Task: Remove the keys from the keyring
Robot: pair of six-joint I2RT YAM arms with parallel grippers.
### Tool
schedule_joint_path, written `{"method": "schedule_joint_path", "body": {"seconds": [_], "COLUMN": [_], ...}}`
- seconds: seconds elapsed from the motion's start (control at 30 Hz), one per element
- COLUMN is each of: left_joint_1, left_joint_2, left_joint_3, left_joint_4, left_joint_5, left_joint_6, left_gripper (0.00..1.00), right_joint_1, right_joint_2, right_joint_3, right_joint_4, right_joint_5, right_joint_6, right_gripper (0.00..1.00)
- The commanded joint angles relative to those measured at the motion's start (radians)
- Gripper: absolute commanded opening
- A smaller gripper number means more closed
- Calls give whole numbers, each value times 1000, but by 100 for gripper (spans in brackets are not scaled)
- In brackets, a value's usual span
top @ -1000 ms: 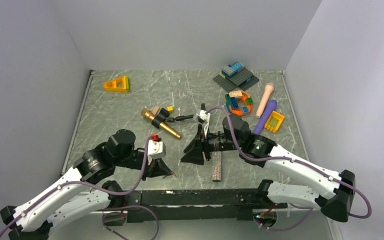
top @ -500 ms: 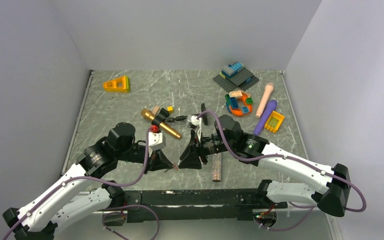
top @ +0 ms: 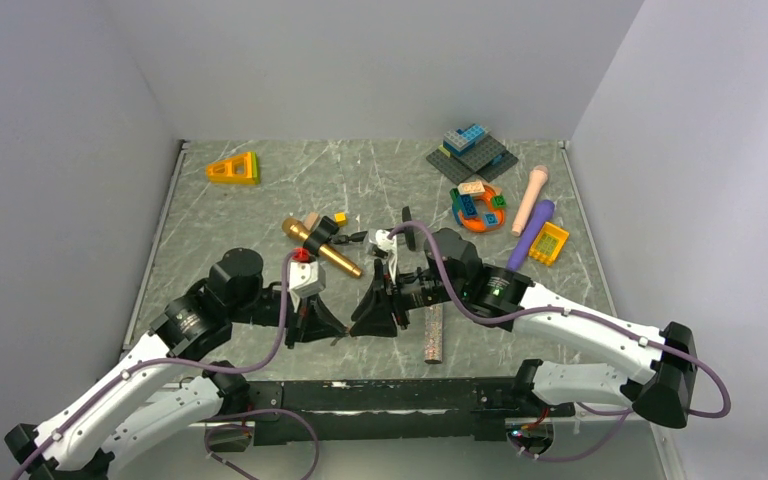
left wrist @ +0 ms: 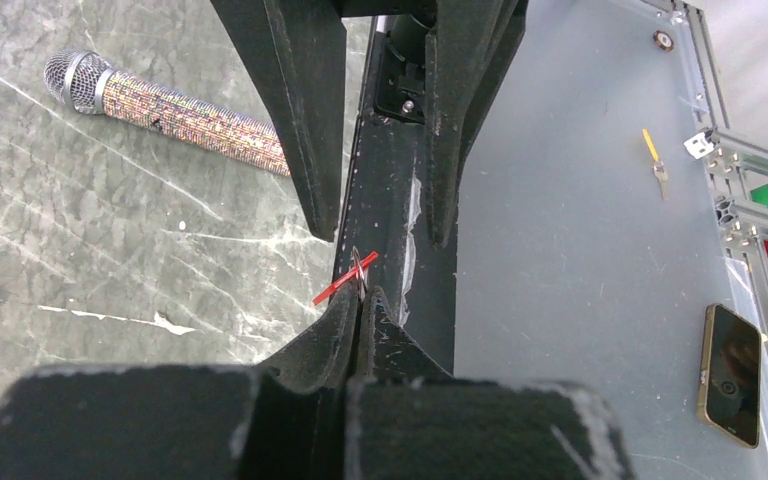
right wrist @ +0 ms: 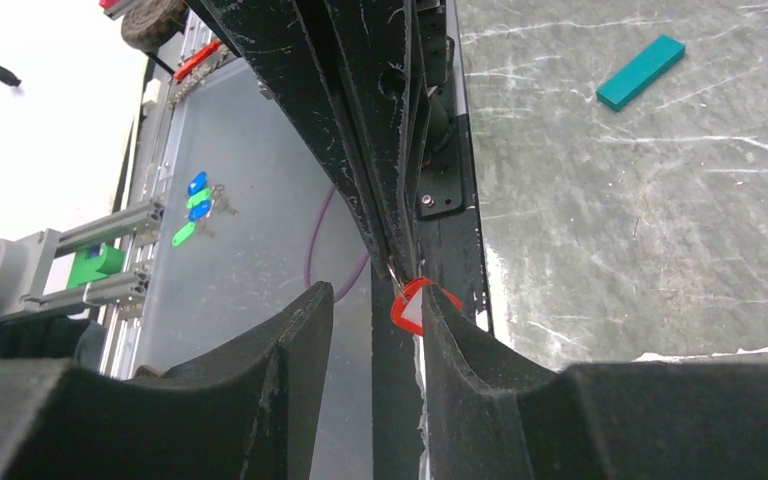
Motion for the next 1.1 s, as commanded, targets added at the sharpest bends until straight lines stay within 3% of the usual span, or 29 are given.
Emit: {"method": "schedule_joint_path", "body": {"seconds": [0.0,0.4,0.97,1.07], "left_joint_1": [7,13,16,17], "left_joint_2": [-26,-31,-38,-57], "left_joint_3": [-14,-26,-24,-29], "left_joint_4": [76,60,62,73], "left_joint_5": [52,75,41,32], "left_joint_6": [-35,-20,-40,-50], "left_gripper": [0,0,0,0], "right_joint_1": [5,6,38,39], "right_joint_2": [-4,26,25,14], "right_joint_3": [52,34,23,11], "right_joint_4": [47,76,86,105], "right_joint_5": [-9,-25,14,21], "right_joint_6": [-27,-22,-18,-7], "right_gripper": [41,35,0,0]}}
